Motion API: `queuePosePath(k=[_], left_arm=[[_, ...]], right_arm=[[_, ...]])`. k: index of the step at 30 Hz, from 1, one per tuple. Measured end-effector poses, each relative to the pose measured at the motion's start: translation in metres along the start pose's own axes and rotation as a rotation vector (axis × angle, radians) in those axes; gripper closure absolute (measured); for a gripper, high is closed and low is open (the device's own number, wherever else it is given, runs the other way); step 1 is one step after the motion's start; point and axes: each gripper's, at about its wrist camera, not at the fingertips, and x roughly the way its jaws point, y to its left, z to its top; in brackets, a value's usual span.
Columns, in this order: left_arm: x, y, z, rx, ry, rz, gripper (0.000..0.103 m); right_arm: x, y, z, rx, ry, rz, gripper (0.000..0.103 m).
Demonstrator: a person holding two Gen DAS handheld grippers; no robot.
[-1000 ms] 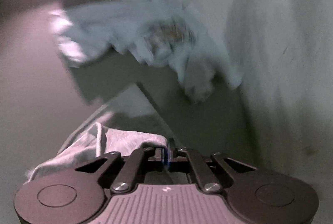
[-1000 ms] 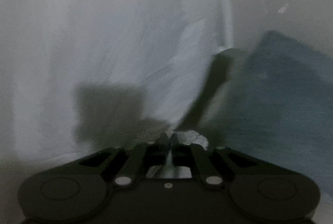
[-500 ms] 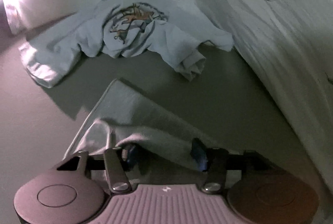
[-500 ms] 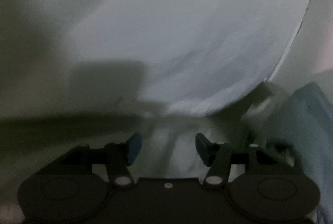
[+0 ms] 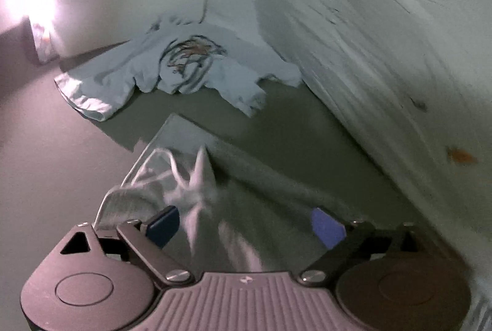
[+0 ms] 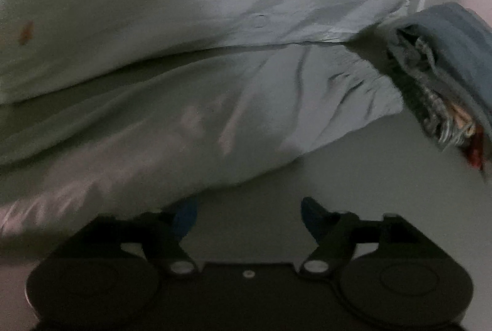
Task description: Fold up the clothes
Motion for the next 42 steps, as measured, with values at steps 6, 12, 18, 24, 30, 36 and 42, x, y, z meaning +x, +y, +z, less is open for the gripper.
queuePosePath(k=[6, 12, 18, 24, 30, 36, 42], left_arm=[[-0.026, 0.008, -0.055, 0.098, 0.089, 0.065, 0.008], [-0.037, 0.049, -0.060, 0.165, 0.063, 0.086, 0.009], [-0.005, 0.084, -0.013, 0.173, 0.061, -0.093, 0.010], [0.050, 0.082, 0.042, 0.367, 0.104, -0.294, 0.014], [0.114, 0.060, 0.067, 0.466, 0.185, -0.433, 0.049], [0.169, 0.064, 0.107, 0.449, 0.257, -0.391, 0.097], [0.196, 0.073, 0.145, 0.485, 0.237, -0.375, 0.091]], right_arm=[[-0.034, 0.034, -0.058, -0.111, 0.003, 0.114, 0.016], [-0.053, 0.078, -0.090, -0.237, -0.002, 0.129, 0.016], [-0.070, 0.140, -0.108, -0.334, -0.037, 0.077, 0.020], [-0.070, 0.253, -0.108, -0.287, -0.036, -0.018, 0.054], [-0.075, 0.355, -0.115, -0.262, -0.013, 0.019, 0.054], [-0.090, 0.415, -0.121, -0.438, -0.046, 0.015, 0.053], [-0.085, 0.460, -0.111, -0.530, -0.093, 0.045, 0.054]])
